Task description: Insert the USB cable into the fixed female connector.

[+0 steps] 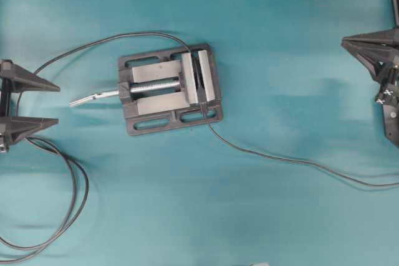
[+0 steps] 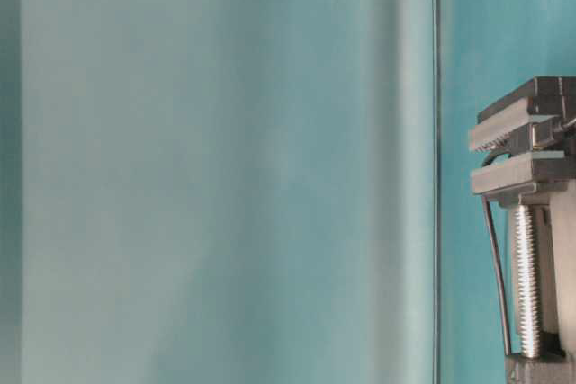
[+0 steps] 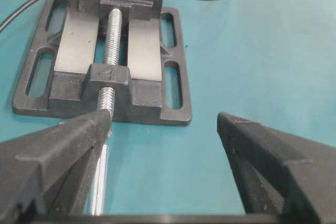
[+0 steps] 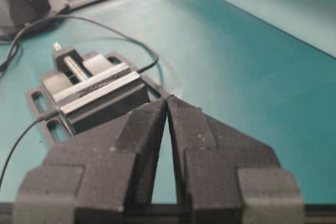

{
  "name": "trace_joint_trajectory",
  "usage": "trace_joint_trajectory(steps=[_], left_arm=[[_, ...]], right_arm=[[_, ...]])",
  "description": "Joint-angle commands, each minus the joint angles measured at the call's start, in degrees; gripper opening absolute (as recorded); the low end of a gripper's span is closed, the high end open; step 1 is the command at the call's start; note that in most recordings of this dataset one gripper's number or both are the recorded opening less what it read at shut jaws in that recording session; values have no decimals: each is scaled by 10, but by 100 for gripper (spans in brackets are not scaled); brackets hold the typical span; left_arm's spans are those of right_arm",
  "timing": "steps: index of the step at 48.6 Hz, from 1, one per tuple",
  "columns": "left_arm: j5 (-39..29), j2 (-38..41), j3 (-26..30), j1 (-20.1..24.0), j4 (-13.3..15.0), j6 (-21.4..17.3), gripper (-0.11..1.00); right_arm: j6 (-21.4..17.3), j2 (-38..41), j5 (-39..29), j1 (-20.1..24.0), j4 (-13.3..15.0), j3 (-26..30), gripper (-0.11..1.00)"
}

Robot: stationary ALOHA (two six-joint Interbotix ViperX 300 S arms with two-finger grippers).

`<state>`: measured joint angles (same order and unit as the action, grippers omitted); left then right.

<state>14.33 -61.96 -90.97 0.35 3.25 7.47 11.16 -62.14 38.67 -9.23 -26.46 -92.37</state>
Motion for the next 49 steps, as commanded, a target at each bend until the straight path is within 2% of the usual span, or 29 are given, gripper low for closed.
trace_joint_trajectory(steps=[1,21,29,44,49], left_arm=[[3,3,6,3,-3,-3,100],[3,3,6,2,-3,-3,100],[3,3,6,2,-2,-3,100],[3,3,7,2,-3,-4,100],[3,3,6,2,-3,-3,100]], right_arm=[[1,4,2,-1,3,15,17],[1,4,-13,-1,8,16,17],[5,4,-22,-1,19,19,17],[18,4,-22,-1,100,25,13],[18,4,-22,-1,108,26,12]])
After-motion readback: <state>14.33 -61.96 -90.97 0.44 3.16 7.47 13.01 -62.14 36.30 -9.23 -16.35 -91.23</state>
